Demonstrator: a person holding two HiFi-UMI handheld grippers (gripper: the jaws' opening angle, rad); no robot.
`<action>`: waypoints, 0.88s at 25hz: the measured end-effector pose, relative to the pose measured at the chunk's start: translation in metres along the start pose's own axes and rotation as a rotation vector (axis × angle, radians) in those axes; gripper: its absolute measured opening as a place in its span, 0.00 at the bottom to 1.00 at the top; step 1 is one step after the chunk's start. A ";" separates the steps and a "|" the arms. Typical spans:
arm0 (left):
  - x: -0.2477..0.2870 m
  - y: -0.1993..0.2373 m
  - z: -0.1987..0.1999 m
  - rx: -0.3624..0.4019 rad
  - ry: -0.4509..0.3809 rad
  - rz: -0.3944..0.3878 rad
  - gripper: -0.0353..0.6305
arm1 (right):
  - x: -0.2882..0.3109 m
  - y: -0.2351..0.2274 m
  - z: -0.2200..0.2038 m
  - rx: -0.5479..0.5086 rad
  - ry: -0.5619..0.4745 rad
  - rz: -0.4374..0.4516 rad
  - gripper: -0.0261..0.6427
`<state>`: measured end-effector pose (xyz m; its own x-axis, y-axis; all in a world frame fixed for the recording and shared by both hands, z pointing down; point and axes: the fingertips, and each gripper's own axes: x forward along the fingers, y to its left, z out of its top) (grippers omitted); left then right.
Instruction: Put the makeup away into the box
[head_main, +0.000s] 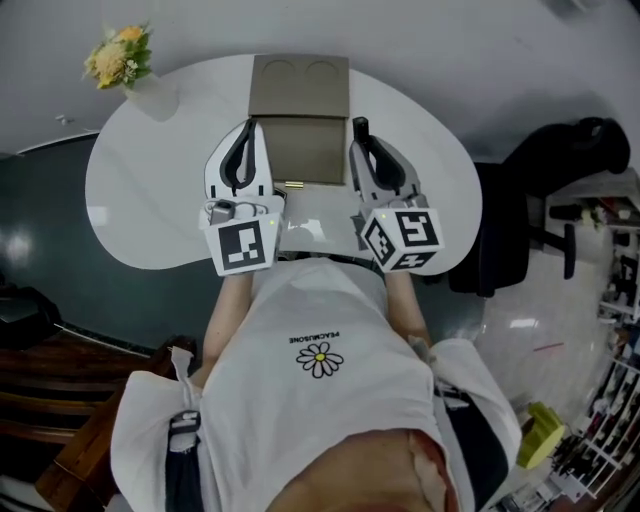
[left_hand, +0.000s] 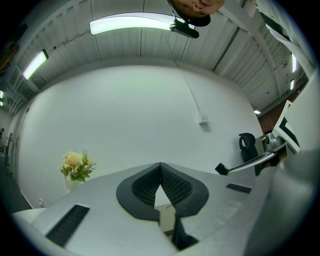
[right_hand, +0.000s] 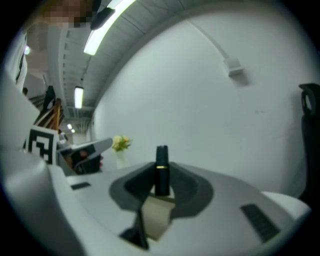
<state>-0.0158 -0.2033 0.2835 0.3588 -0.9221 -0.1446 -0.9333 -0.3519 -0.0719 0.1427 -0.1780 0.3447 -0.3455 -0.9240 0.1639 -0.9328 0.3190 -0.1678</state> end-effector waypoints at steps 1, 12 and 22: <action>0.001 -0.001 0.001 -0.001 -0.002 -0.002 0.08 | -0.002 0.002 0.003 0.015 -0.020 0.001 0.20; -0.001 0.002 -0.001 -0.002 0.012 0.002 0.08 | -0.001 0.016 0.008 0.029 -0.044 0.048 0.20; -0.018 0.040 -0.012 -0.013 0.027 0.078 0.08 | 0.055 0.062 0.000 -0.202 0.102 0.309 0.20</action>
<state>-0.0601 -0.2025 0.2955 0.2850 -0.9506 -0.1228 -0.9584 -0.2811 -0.0490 0.0655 -0.2091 0.3436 -0.6127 -0.7551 0.2334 -0.7808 0.6240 -0.0308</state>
